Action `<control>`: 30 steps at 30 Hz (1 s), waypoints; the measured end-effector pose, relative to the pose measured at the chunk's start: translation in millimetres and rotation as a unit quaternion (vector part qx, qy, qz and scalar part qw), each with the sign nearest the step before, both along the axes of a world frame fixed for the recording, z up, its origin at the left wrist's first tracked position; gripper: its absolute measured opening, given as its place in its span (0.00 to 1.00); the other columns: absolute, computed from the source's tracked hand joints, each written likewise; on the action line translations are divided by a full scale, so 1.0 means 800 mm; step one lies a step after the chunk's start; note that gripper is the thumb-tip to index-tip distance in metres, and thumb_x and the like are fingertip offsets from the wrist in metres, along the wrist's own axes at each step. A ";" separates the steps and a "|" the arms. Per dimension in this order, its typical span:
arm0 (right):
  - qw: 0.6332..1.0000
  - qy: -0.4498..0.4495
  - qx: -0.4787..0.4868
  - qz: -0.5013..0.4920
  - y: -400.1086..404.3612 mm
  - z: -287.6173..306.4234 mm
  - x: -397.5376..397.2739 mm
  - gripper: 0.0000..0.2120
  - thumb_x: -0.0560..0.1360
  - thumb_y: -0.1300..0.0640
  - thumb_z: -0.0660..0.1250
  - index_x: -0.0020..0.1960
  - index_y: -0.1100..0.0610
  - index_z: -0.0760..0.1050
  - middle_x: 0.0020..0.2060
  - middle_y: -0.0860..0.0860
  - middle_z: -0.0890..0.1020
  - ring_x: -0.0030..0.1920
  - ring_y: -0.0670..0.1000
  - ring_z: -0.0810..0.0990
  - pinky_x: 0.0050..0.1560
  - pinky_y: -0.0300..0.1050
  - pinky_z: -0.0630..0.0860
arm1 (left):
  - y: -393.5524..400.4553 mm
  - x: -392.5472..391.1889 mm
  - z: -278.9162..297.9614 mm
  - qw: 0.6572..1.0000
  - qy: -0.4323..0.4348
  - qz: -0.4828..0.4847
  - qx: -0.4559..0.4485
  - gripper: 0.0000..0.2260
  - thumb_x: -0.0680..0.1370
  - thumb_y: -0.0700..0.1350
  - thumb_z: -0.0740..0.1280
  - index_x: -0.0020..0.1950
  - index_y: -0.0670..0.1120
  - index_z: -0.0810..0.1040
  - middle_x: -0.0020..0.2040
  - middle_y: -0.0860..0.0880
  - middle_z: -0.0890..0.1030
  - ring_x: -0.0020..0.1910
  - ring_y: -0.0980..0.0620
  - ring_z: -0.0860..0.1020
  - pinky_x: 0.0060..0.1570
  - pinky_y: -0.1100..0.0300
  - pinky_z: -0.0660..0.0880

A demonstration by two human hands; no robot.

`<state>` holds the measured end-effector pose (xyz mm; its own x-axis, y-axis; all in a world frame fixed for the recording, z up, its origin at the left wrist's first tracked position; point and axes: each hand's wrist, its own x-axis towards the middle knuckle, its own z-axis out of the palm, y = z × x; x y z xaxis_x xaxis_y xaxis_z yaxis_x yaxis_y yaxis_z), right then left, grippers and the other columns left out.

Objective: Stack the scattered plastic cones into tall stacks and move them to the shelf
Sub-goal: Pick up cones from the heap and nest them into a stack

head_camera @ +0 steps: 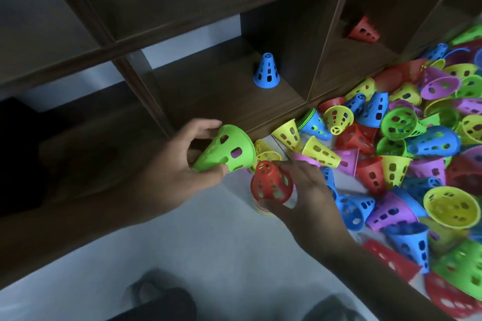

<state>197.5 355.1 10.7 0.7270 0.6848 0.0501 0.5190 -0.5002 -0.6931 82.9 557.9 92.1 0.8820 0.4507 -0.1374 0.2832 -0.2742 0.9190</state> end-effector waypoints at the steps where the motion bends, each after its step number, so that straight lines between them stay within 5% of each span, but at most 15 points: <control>1: 1.000 -0.008 0.003 -0.002 0.002 -0.001 0.001 0.32 0.66 0.45 0.80 0.67 0.50 0.75 0.59 0.47 0.75 0.61 0.49 0.71 0.60 0.42 0.72 | -0.001 0.002 0.000 1.000 0.000 0.002 0.007 0.29 0.66 0.46 0.73 0.68 0.55 0.75 0.60 0.60 0.79 0.54 0.57 0.83 0.48 0.66 0.77; 5: 1.000 -0.022 -0.021 0.008 -0.004 -0.010 0.000 0.33 0.71 0.49 0.77 0.72 0.51 0.69 0.63 0.48 0.75 0.65 0.51 0.69 0.67 0.50 0.71 | -0.014 0.016 -0.006 1.000 -0.017 -0.014 -0.001 0.24 0.68 0.47 0.71 0.64 0.49 0.79 0.55 0.52 0.84 0.51 0.61 0.83 0.47 0.71 0.75; 10: 0.999 0.013 -0.038 0.003 -0.042 -0.009 -0.007 0.37 0.73 0.48 0.75 0.77 0.48 0.62 0.71 0.45 0.69 0.73 0.45 0.63 0.68 0.34 0.58 | -0.029 0.019 -0.024 0.998 -0.019 -0.054 -0.016 0.27 0.65 0.58 0.72 0.62 0.50 0.81 0.54 0.54 0.86 0.55 0.57 0.83 0.52 0.62 0.80; 17: 0.995 -0.005 -0.008 -0.102 -0.102 -0.014 0.000 0.27 0.73 0.57 0.75 0.70 0.47 0.71 0.59 0.41 0.73 0.63 0.44 0.71 0.64 0.37 0.67 | -0.043 0.039 -0.043 0.985 -0.008 -0.130 0.111 0.27 0.67 0.63 0.73 0.61 0.51 0.82 0.55 0.60 0.82 0.56 0.59 0.81 0.56 0.53 0.80; 22: 0.988 -0.002 -0.011 -0.155 -0.133 -0.033 0.006 0.21 0.73 0.56 0.75 0.64 0.48 0.75 0.58 0.43 0.79 0.61 0.44 0.73 0.57 0.20 0.62 | -0.046 0.058 -0.059 0.973 0.009 -0.174 0.152 0.29 0.66 0.65 0.73 0.62 0.51 0.82 0.58 0.59 0.81 0.59 0.60 0.79 0.59 0.56 0.78; 30: 0.984 0.011 -0.071 -0.161 -0.128 -0.057 0.005 0.24 0.72 0.55 0.76 0.66 0.51 0.75 0.59 0.49 0.79 0.63 0.51 0.74 0.60 0.43 0.71 | -0.040 0.068 -0.078 0.942 0.067 -0.192 0.267 0.35 0.62 0.74 0.65 0.64 0.57 0.79 0.56 0.57 0.76 0.57 0.58 0.75 0.58 0.58 0.76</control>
